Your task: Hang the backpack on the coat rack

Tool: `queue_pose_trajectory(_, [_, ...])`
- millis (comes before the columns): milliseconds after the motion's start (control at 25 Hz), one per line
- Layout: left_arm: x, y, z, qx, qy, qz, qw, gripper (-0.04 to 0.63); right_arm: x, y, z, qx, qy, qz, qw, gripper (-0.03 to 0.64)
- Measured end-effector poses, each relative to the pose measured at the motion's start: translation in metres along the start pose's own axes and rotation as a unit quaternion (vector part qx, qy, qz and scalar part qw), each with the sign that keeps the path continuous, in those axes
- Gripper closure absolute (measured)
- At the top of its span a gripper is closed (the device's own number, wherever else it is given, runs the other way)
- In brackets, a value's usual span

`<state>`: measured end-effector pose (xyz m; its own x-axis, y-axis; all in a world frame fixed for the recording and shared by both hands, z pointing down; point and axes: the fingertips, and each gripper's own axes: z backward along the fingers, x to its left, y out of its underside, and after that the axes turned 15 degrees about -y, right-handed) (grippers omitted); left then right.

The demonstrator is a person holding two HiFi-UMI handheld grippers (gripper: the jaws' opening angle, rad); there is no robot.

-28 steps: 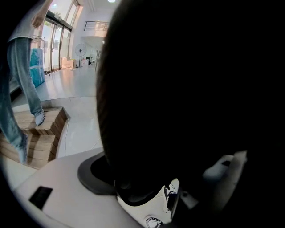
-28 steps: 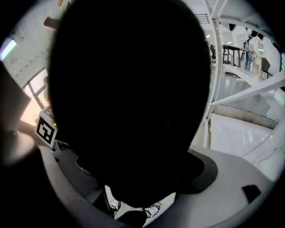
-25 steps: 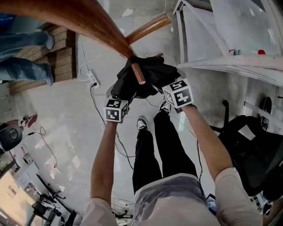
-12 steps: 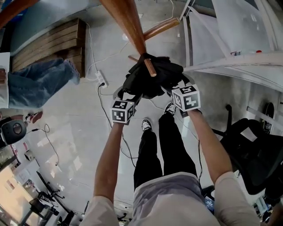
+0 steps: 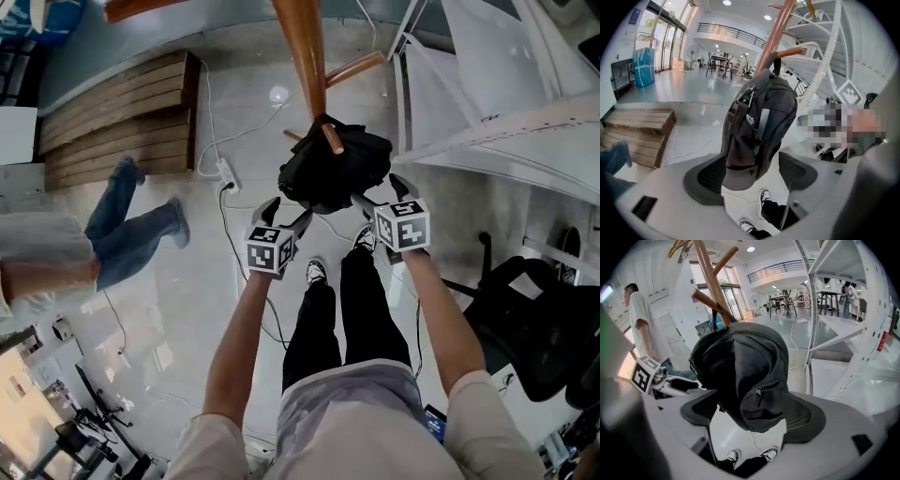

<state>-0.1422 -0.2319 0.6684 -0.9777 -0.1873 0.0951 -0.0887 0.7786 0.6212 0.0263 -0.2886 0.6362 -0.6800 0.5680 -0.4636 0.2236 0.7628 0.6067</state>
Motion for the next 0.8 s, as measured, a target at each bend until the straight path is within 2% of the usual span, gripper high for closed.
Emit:
queue_pose_trajectory(80, [-0.005,-0.001,0.013,-0.003,0.004,0.014,0.9999,0.242,0.011,0.001,0.007,-0.009,-0.006,-0.012,1.0,0.176])
queue_pose_trajectory(240, [-0.011,-0.012,0.045,-0.024,0.01,0.079,0.9965,0.265,0.038,0.0,0.021,-0.021,-0.013,-0.016,1.0,0.178])
queue_pose_trajectory(320, [-0.016,-0.015,0.06,-0.035,0.011,0.095,0.9948,0.269,0.053,-0.001,0.029,-0.028,-0.017,-0.016,0.999,0.184])
queue_pose_trajectory(800, [-0.02,-0.019,0.133,-0.062,0.023,0.08,0.9946,0.318,0.118,0.002,0.075,-0.045,-0.034,-0.001,0.998,0.245])
